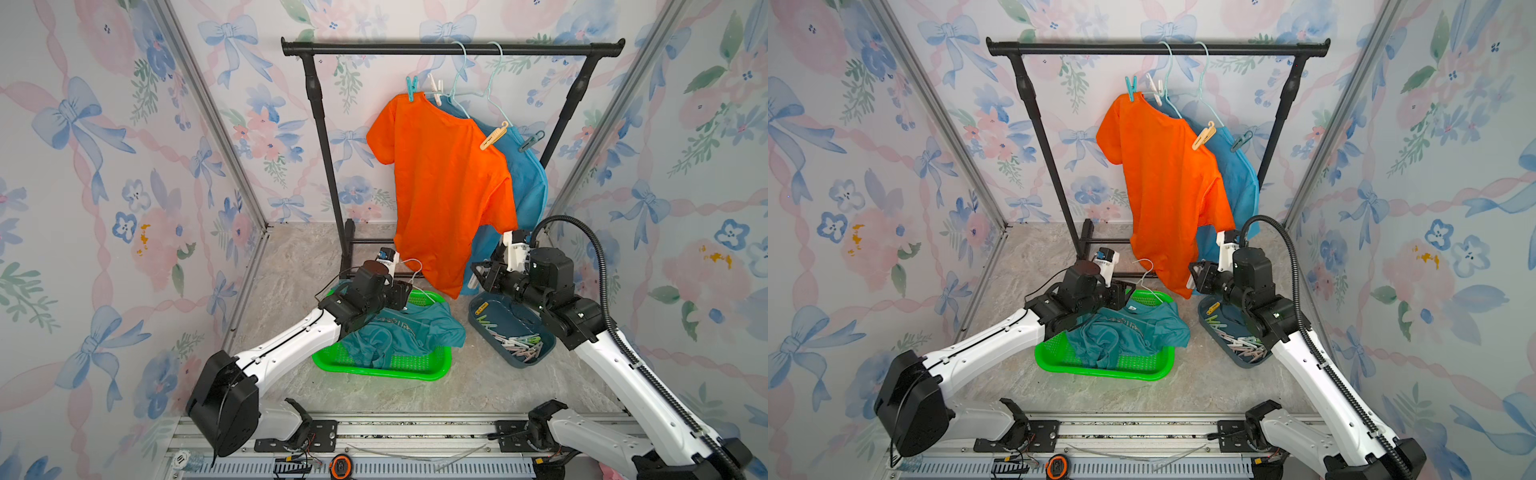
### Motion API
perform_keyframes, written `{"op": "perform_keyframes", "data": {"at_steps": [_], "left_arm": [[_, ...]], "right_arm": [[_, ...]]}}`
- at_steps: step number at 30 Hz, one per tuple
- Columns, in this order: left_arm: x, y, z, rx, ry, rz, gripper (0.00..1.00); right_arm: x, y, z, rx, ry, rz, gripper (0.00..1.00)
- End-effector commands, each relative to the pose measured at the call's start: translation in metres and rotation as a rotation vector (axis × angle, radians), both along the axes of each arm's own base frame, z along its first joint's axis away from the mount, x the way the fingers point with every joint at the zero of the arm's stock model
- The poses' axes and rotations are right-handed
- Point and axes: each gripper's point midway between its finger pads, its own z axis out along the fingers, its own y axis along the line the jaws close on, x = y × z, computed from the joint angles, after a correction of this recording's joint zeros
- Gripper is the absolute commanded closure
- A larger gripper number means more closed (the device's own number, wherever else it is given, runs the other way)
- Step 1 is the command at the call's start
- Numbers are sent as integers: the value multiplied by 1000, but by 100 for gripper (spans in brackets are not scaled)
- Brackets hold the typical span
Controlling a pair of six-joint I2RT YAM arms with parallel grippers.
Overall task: Use clothespins to secure the t-shirt on both sides of the hanger
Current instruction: Pick up the hanger from the basket.
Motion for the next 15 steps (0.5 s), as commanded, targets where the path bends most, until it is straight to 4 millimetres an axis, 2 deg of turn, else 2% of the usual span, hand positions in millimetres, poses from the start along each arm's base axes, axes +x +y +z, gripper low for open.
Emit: {"op": "perform_keyframes", "data": {"at_steps": [1,8,12,15], "left_arm": [[14,-15,-1,16,20,-34,49],[60,-32,-30,137,57,-27,49],[72,-39,-45,200,79,-47,50],[76,-39,-54,237,89,-56,50]], "right_arm": [[-3,-4,5,37,-26,6,75],[-5,-10,-17,37,-2,0,76],[-3,-16,-37,38,31,-8,76],[-2,-20,-45,52,43,-15,76]]}}
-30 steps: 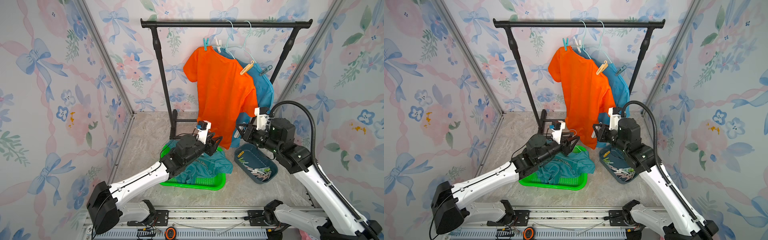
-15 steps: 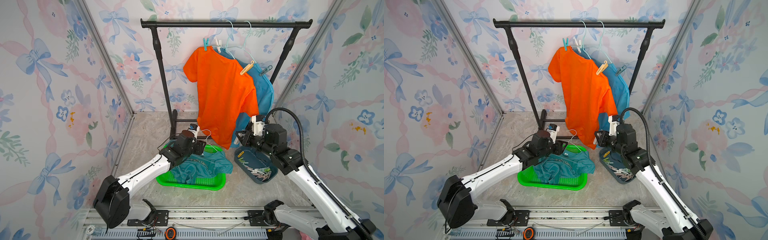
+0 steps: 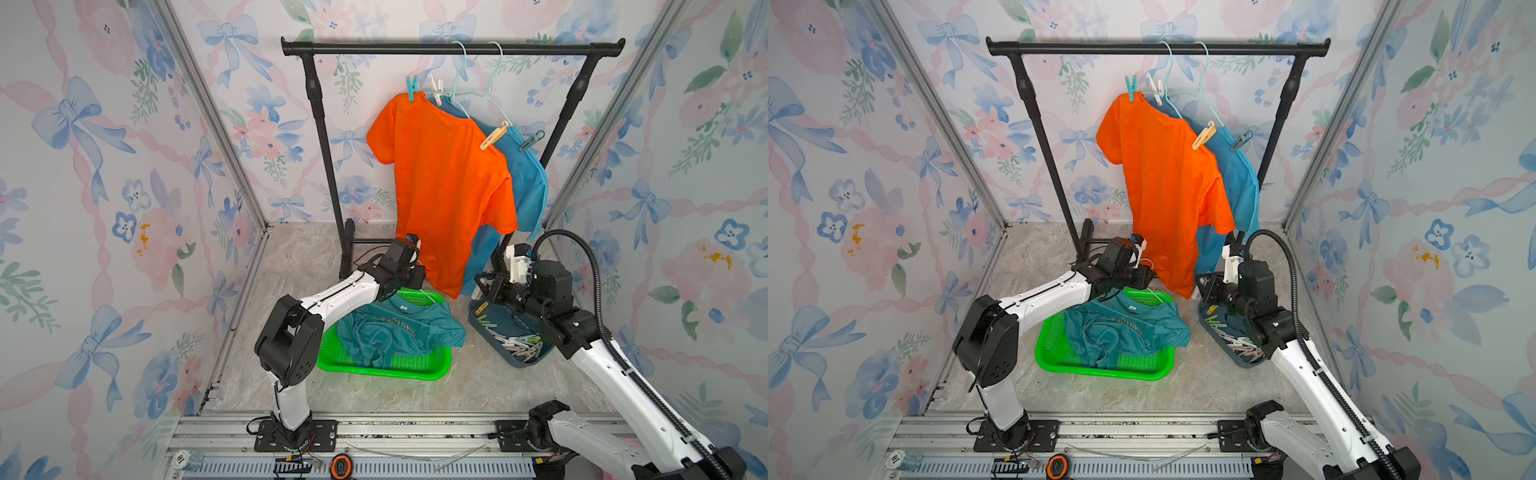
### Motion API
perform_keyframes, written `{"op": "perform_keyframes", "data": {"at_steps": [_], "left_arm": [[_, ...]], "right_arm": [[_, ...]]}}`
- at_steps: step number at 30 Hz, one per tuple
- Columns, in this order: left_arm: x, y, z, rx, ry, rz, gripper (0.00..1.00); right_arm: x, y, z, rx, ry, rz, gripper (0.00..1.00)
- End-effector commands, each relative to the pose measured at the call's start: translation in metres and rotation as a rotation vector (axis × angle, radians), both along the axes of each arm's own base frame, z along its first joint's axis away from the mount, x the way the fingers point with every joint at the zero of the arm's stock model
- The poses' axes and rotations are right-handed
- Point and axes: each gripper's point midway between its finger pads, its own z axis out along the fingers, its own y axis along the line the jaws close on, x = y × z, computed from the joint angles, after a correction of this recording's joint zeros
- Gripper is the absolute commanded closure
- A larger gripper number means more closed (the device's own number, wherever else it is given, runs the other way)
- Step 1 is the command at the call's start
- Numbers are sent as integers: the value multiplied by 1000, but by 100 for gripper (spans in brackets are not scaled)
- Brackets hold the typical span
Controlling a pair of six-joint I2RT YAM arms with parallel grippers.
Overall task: Use clothespins to secure the t-shirt on both sides of the hanger
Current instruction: Pick up the hanger from the basket.
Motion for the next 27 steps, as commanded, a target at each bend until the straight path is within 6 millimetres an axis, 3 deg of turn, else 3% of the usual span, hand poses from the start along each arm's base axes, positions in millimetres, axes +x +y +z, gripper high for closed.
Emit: {"op": "perform_keyframes", "data": {"at_steps": [1,8,16,21,27], "left_arm": [[1,7,-17,95,24,-19,50],[9,7,-34,166,52,-24,57],[25,3,-41,213,48,-23,66],[31,2,-43,239,46,-20,79],[35,4,-28,241,11,-3,94]], "right_arm": [[1,-2,2,38,-18,6,76],[7,-5,-12,49,-4,3,76],[11,-9,-27,66,20,-1,77],[11,-13,-27,79,17,-9,77],[10,-13,-23,90,3,-1,77]]}}
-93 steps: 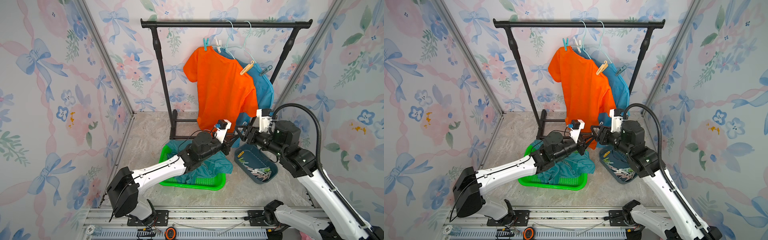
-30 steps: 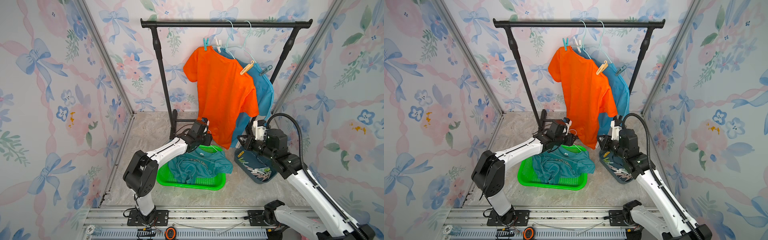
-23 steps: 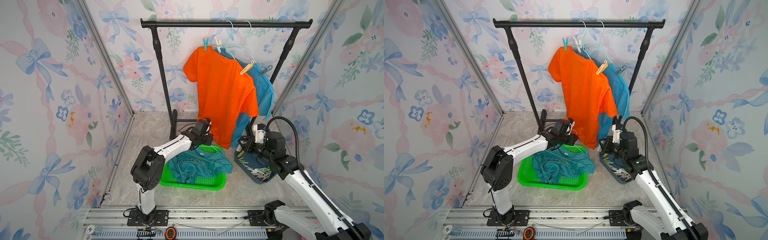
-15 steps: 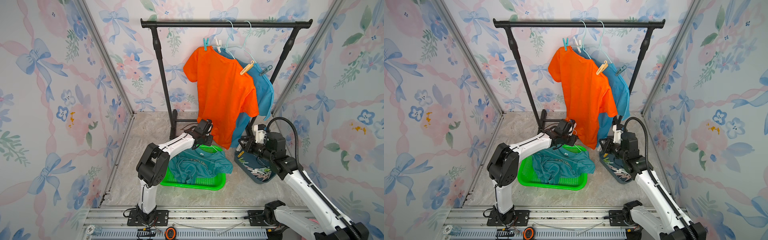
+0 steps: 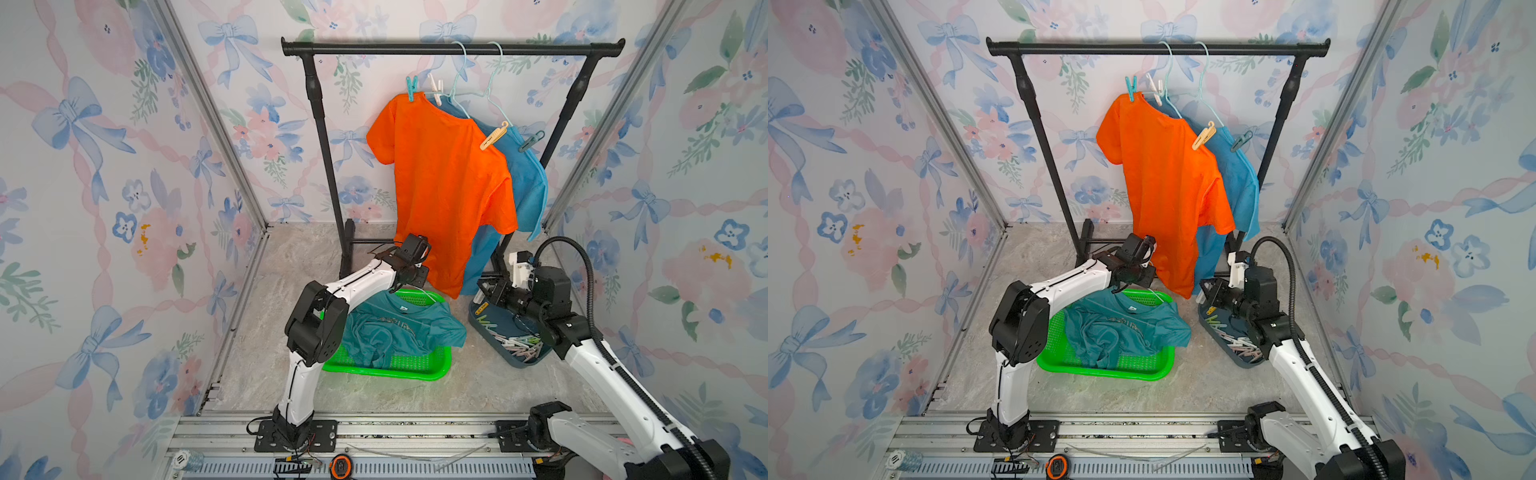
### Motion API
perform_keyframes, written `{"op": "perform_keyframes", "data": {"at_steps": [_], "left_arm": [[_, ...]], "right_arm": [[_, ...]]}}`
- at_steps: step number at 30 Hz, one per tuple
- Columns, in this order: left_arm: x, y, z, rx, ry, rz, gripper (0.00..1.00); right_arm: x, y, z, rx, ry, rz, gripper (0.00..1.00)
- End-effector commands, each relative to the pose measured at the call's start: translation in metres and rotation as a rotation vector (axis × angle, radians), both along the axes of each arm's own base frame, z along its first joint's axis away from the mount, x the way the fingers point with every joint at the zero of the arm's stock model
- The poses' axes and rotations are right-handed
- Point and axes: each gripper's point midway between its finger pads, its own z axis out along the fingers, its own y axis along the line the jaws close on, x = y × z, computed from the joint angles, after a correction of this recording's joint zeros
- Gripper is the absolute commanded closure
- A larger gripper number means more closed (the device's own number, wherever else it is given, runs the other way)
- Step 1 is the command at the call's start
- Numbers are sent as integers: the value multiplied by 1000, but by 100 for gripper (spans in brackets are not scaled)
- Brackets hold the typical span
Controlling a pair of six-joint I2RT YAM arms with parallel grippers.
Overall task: Use clothespins to secure the t-shirt on both sides of the hanger
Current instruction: Pick up the hanger from the basket.
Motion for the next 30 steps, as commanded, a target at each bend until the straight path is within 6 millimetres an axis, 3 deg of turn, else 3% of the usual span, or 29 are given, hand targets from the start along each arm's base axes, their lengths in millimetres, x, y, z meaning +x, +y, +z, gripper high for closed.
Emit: {"op": "perform_keyframes", "data": {"at_steps": [1,10,16,23,30], "left_arm": [[5,7,15,18,-35,16,96],[-8,19,88,-34,-191,38,100],[-28,29,158,-160,-300,45,100],[-67,57,242,-274,-479,9,100],[-108,88,320,-370,-676,-18,100]], "right_arm": [[-1,0,6,23,-28,6,77],[-6,-2,26,39,-76,2,77],[-12,-1,50,49,-121,16,77],[-21,2,102,77,-218,47,77],[-29,10,169,126,-351,109,77]]}}
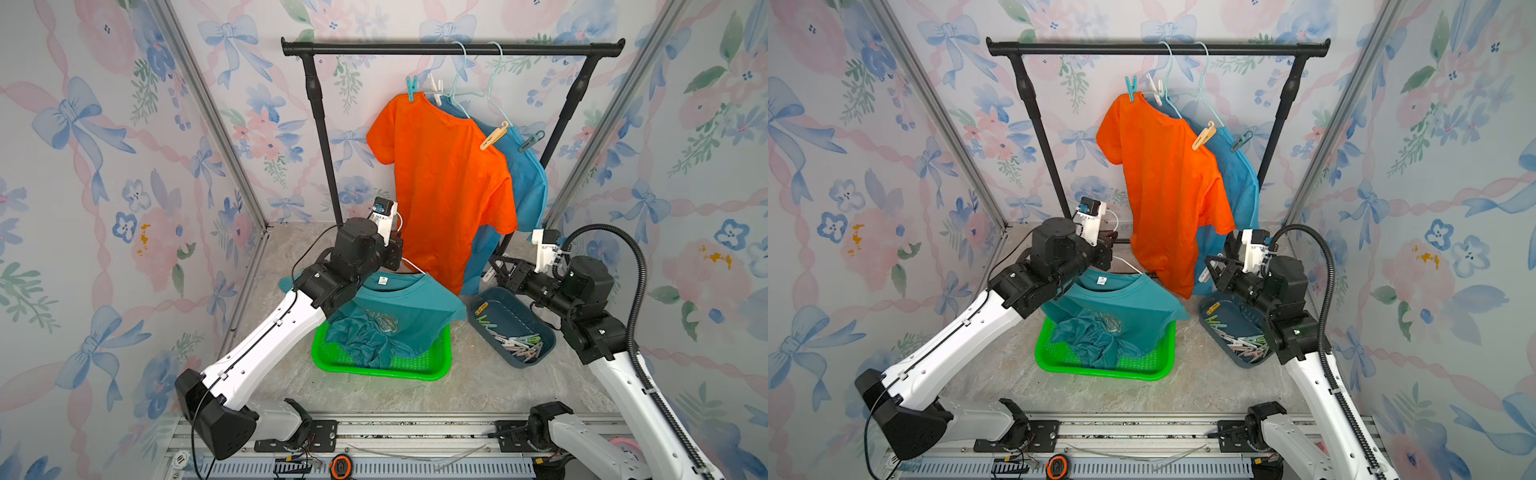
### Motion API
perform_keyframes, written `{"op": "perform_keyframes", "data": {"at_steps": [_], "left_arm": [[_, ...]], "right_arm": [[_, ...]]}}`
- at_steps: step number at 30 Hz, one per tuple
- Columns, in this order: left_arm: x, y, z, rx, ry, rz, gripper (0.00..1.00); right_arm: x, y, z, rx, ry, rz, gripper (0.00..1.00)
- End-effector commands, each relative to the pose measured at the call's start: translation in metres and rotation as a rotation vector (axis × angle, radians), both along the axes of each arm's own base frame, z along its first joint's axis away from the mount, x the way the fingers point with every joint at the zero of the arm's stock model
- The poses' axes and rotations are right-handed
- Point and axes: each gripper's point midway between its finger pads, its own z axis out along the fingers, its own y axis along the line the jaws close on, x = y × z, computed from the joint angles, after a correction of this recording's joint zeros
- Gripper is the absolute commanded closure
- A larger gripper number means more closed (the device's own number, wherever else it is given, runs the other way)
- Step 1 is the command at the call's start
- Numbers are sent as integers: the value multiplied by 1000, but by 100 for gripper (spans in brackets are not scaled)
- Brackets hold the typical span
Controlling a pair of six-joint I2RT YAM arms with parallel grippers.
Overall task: Use clothespins to secure the t-shirt on both sides of the hanger
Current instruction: Pick up the hanger from the basket, then clamp the T-shirt on the hanger.
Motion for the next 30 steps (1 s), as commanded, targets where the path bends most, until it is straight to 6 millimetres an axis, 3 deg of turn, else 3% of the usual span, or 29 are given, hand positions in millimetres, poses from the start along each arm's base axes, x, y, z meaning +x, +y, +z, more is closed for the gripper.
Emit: {"op": "perform_keyframes", "data": {"at_steps": [1,7,16,22,30], "left_arm": [[-16,9,43,-36,-136,-25,100],[-35,15,109,-58,-297,-71,100],[-51,1,193,-109,-467,-183,100],[-58,-9,212,-121,-506,-252,100],[-55,-15,220,-136,-515,-270,100]], "right_arm": [[-7,6,42,36,-84,55,77],[-8,19,101,102,-205,138,77],[-9,36,177,125,-387,269,76],[-14,54,214,140,-469,419,76],[-11,77,220,163,-495,549,76]]}}
